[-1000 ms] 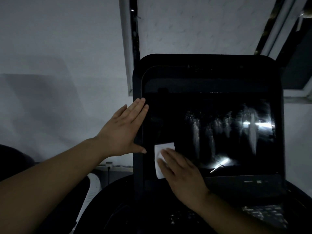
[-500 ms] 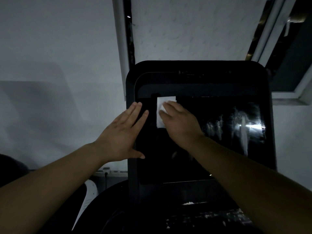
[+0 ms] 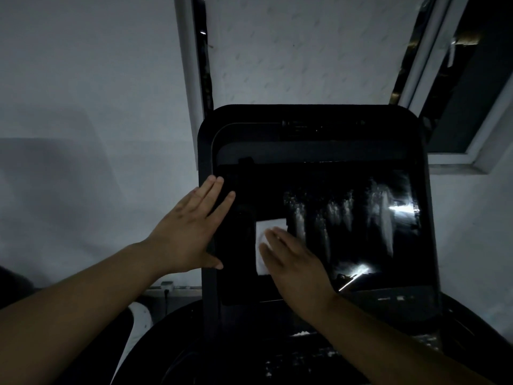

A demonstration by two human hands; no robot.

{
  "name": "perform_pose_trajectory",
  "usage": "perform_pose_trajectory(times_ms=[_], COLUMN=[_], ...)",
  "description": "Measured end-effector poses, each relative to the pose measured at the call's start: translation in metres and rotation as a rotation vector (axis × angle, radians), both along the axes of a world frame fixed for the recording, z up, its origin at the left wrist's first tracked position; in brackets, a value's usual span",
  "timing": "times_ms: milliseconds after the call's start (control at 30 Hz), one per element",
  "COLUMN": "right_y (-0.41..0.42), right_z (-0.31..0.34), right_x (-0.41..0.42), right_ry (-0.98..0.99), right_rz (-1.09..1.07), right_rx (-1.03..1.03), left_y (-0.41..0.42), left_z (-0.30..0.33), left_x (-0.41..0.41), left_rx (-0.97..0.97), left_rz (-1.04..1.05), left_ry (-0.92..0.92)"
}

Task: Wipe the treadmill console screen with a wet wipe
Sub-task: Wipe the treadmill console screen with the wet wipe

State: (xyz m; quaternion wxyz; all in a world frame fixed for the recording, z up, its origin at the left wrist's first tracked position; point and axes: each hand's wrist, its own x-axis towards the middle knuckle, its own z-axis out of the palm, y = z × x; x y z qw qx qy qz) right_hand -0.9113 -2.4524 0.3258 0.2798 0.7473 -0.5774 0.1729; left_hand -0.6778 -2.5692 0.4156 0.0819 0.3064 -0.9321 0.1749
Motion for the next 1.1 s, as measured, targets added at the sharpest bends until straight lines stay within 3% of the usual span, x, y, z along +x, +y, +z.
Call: perform_pose_trajectory(times_ms=[267, 800, 1100], right_y=[0.023, -0.067, -0.042], right_z=[-0.025, 0.084, 0.063], right_x=[0.0, -0.021, -0.014], right_ry=[-0.02, -0.052, -0.032], right_rz=[0.052, -0.028, -0.038], right_rx=[0.0, -0.003, -0.01], left_y=[0.002, 0.002, 0.005], left_z=[-0.005, -0.008, -0.006], left_x=[-0.001, -0.004, -0.006], left_rx=[-0.044, -0.055, -0.053], left_rz=[0.02, 0.027, 0.025], left_ry=[0.001, -0.007, 0.011])
